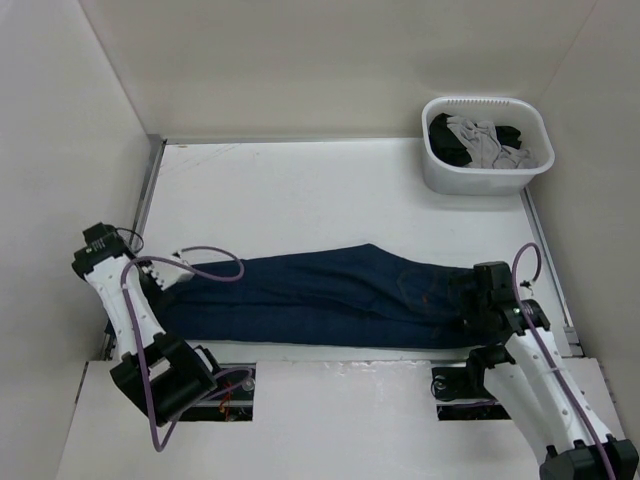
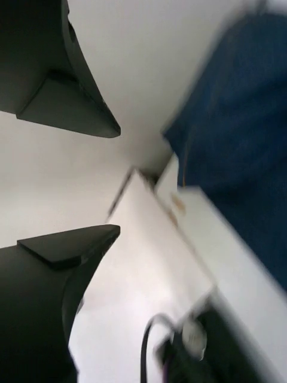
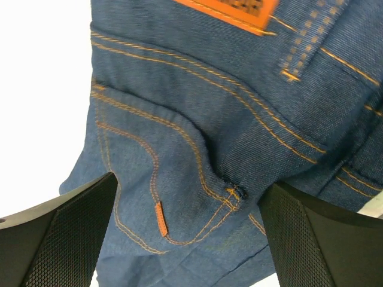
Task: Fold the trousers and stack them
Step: Fold the trousers
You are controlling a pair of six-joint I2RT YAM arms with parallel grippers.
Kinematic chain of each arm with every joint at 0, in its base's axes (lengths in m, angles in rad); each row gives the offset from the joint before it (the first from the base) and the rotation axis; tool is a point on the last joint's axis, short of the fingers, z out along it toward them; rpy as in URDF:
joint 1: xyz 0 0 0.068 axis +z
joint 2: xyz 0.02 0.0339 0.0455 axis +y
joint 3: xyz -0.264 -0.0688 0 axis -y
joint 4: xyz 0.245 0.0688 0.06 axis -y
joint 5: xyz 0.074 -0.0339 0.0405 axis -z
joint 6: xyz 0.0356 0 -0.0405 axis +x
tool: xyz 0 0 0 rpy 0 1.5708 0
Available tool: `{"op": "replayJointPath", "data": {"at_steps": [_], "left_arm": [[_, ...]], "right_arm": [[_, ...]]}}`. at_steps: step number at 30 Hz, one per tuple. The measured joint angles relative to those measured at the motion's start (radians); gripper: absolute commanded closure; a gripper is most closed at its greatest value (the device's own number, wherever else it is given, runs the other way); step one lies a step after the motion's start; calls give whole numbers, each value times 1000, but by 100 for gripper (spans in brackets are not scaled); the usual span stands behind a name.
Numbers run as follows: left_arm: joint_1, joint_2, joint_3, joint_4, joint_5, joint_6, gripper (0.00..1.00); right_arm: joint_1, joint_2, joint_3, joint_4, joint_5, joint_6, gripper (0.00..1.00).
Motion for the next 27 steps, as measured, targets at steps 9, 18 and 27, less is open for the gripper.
{"op": "replayJointPath", "data": {"at_steps": [9,18,27], "left_arm": [[-293,39,-83,288,92,-63,37],[-575,325,-143,425,-7,-53,37],[-778,585,-51,491,-193,-109,38]], "right_arm": [[39,95,38,27,34,-131,0],[249,264,38,23,-21,82,0],[138,482,114,72,-39,163,0]]}}
